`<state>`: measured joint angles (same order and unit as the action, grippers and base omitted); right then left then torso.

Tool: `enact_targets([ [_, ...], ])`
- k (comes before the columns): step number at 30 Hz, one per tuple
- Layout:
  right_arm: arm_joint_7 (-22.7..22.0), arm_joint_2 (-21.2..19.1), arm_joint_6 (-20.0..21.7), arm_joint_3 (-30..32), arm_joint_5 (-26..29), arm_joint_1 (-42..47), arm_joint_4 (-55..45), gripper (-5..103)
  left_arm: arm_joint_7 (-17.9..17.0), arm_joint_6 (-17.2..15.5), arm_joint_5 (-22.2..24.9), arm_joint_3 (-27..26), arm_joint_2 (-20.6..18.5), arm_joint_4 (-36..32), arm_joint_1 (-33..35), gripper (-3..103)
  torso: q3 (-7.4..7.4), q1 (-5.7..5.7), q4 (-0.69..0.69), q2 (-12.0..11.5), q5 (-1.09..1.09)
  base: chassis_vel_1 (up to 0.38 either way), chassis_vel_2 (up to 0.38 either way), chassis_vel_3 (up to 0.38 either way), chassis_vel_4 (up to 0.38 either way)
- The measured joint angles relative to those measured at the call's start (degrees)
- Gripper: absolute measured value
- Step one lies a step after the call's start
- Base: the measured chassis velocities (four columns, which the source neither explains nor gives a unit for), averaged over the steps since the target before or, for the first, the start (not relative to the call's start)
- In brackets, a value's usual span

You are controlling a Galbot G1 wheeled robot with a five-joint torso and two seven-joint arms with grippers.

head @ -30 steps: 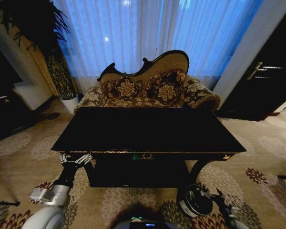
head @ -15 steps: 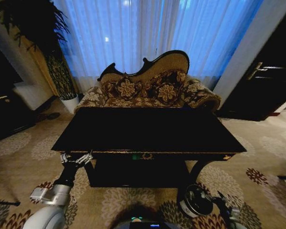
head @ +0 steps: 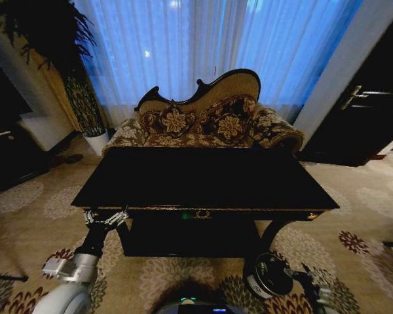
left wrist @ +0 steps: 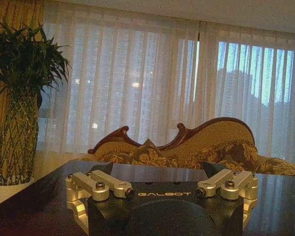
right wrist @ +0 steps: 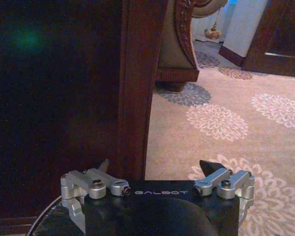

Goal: Move to the front of the table and place the trash on the table into the trash bin.

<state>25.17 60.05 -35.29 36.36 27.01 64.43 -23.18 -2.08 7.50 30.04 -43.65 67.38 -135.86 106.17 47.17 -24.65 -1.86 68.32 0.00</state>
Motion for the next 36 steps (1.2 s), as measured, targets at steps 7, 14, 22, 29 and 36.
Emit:
enact_targets([
  [7,0.05,-0.04,-0.02,0.01,-0.03,-0.05,0.03,100,0.00,0.02,0.00,0.00,0.01,-0.02,-0.01,100,0.00,0.00,0.00,0.00,0.00,0.000,0.000,0.000,0.000],
  [14,0.09,-0.07,-0.03,0.00,-0.02,-0.08,0.04,100,0.02,0.05,-0.01,0.00,0.01,-0.02,-0.02,100,0.00,0.00,0.00,0.00,0.00,0.000,0.000,0.000,0.000],
  [22,10.38,0.18,-5.99,3.90,5.80,1.84,-3.97,100,0.00,0.05,0.35,0.19,-0.37,0.44,-1.07,100,0.00,0.00,-0.01,0.00,0.08,0.000,0.000,0.000,0.000],
  [29,11.79,2.12,-10.39,12.60,7.04,12.34,-14.88,100,-0.19,-0.05,0.51,1.03,-0.59,0.86,-2.23,100,0.00,0.00,-0.05,0.00,0.08,-0.010,-0.007,-0.003,-0.028],
  [36,11.49,1.70,-10.41,14.23,5.69,15.39,-15.51,100,-0.23,-0.13,0.65,0.38,-0.70,0.69,-1.93,100,0.00,0.00,0.01,0.00,0.00,0.000,0.000,0.000,0.000],
])
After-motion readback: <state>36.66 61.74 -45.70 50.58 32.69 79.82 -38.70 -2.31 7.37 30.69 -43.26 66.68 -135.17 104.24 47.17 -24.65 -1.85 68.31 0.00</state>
